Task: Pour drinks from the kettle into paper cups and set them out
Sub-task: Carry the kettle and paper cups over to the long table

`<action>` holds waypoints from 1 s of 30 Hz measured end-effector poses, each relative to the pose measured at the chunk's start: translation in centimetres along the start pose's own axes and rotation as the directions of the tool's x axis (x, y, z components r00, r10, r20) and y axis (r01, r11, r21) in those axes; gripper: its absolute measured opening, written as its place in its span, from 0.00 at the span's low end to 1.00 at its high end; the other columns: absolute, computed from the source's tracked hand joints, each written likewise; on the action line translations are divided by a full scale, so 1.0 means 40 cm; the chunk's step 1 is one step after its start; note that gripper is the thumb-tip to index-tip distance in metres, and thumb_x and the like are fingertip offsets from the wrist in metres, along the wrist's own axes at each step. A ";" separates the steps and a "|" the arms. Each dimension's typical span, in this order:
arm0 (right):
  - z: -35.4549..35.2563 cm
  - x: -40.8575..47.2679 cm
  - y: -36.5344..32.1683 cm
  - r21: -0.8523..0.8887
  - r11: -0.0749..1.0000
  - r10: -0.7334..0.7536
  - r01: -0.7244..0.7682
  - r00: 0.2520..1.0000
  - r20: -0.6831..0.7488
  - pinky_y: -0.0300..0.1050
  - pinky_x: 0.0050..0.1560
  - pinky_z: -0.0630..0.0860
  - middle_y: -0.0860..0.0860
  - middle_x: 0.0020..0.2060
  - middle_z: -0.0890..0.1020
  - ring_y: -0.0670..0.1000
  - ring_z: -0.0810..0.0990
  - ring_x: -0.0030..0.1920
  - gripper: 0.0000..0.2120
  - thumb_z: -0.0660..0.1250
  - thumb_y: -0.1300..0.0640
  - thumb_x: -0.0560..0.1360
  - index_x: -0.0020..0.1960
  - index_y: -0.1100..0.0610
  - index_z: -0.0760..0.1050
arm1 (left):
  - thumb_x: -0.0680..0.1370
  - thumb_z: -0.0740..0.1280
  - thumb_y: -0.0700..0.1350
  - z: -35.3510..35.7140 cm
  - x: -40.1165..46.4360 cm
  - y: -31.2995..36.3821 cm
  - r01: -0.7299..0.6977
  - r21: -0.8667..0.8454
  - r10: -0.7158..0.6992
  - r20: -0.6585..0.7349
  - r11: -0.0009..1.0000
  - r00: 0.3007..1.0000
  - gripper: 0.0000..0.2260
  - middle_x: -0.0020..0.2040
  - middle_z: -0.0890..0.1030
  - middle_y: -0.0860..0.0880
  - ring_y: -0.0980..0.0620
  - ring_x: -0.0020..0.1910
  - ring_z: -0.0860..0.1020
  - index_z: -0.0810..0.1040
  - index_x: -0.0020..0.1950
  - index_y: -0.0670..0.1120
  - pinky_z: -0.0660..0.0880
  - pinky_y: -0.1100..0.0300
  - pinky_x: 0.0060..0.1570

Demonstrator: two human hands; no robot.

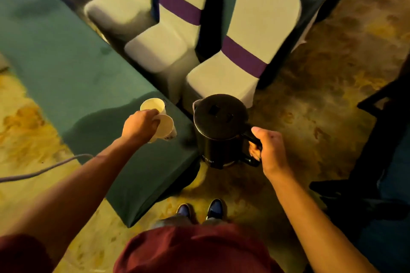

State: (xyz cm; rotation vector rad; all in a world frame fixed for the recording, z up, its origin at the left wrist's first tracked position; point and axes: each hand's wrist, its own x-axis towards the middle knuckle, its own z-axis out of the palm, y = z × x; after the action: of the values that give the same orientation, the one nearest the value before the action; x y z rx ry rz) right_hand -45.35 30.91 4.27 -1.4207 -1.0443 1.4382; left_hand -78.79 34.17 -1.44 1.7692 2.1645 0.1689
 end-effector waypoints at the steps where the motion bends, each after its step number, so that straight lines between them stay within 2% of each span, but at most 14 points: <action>1: 0.020 0.005 -0.003 -0.002 1.000 -0.002 0.002 1.000 0.005 0.39 0.25 0.57 0.50 0.21 0.63 0.48 0.62 0.21 0.21 0.66 0.44 0.66 0.26 0.57 0.64 | 0.80 0.65 0.46 -0.003 -0.006 -0.026 0.012 0.007 -0.012 -0.011 1.000 1.000 0.10 0.50 0.84 0.40 0.36 0.45 0.82 0.81 0.58 0.46 0.76 0.50 0.41; 3: 0.076 0.013 0.001 0.009 1.000 0.003 -0.003 1.000 0.030 0.37 0.25 0.58 0.49 0.20 0.64 0.47 0.63 0.20 0.20 0.67 0.45 0.66 0.25 0.57 0.65 | 0.80 0.65 0.47 -0.015 -0.023 -0.093 0.040 0.016 -0.040 -0.033 0.999 0.999 0.09 0.48 0.84 0.40 0.36 0.44 0.82 0.81 0.57 0.46 0.75 0.52 0.39; 6: 0.144 0.018 0.015 0.023 1.000 -0.009 0.008 0.999 0.032 0.37 0.24 0.58 0.55 0.25 0.62 0.49 0.62 0.22 0.27 0.67 0.43 0.65 0.29 0.66 0.64 | 0.79 0.65 0.47 -0.015 -0.031 -0.171 0.060 0.031 -0.059 -0.039 0.998 0.998 0.09 0.48 0.84 0.40 0.36 0.43 0.82 0.80 0.57 0.47 0.72 0.54 0.37; 9: 0.248 0.012 0.053 0.044 0.998 -0.038 0.039 0.999 -0.021 0.37 0.25 0.58 0.58 0.30 0.63 0.49 0.61 0.27 0.32 0.67 0.43 0.64 0.31 0.73 0.61 | 0.79 0.65 0.46 -0.015 -0.038 -0.269 0.048 0.043 -0.047 -0.025 0.998 0.999 0.10 0.48 0.84 0.40 0.36 0.43 0.82 0.81 0.58 0.47 0.73 0.54 0.38; 12: 0.348 0.002 0.087 0.063 0.998 -0.024 0.029 0.996 -0.081 0.37 0.25 0.58 0.59 0.30 0.64 0.48 0.61 0.24 0.33 0.68 0.43 0.64 0.31 0.74 0.63 | 0.79 0.65 0.46 -0.019 -0.033 -0.343 0.006 0.056 -0.007 0.014 0.998 1.000 0.10 0.49 0.84 0.40 0.36 0.45 0.82 0.81 0.58 0.47 0.72 0.54 0.38; 17: 0.497 -0.035 0.142 0.045 0.999 0.007 0.004 0.972 -0.235 0.40 0.27 0.59 0.57 0.28 0.65 0.50 0.64 0.26 0.28 0.68 0.42 0.63 0.30 0.69 0.67 | 0.79 0.64 0.45 -0.033 -0.013 -0.448 -0.040 0.020 0.038 0.098 0.999 0.994 0.10 0.51 0.83 0.39 0.35 0.48 0.80 0.81 0.58 0.47 0.70 0.55 0.39; 22: 0.607 -0.088 0.168 0.077 0.997 0.050 -0.022 0.922 -0.383 0.36 0.24 0.62 0.53 0.25 0.66 0.48 0.66 0.23 0.18 0.67 0.42 0.61 0.22 0.53 0.68 | 0.79 0.62 0.44 -0.018 -0.005 -0.497 -0.117 0.012 0.114 0.147 0.993 0.982 0.12 0.54 0.83 0.41 0.36 0.50 0.81 0.81 0.60 0.47 0.71 0.54 0.41; 26: 0.642 -0.100 0.195 0.057 0.998 0.062 -0.042 0.898 -0.435 0.37 0.24 0.63 0.46 0.20 0.70 0.47 0.69 0.22 0.19 0.66 0.41 0.62 0.21 0.53 0.73 | 0.79 0.61 0.43 -0.005 0.001 -0.504 -0.165 0.019 0.160 0.158 0.986 0.974 0.12 0.55 0.83 0.42 0.36 0.50 0.81 0.80 0.60 0.46 0.74 0.52 0.43; 30: 0.648 -0.099 0.226 0.078 0.995 0.095 -0.067 0.885 -0.455 0.38 0.24 0.66 0.45 0.21 0.72 0.47 0.71 0.25 0.16 0.66 0.43 0.63 0.22 0.51 0.75 | 0.80 0.61 0.44 0.012 0.003 -0.514 -0.194 0.033 0.187 0.155 0.980 0.970 0.14 0.57 0.82 0.42 0.36 0.51 0.81 0.80 0.62 0.46 0.77 0.49 0.47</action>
State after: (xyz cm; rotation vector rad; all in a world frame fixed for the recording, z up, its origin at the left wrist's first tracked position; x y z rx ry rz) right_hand -71.32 24.35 -2.90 -1.6698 -0.6400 1.0961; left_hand -97.73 29.76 -8.11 1.9494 1.9084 0.0274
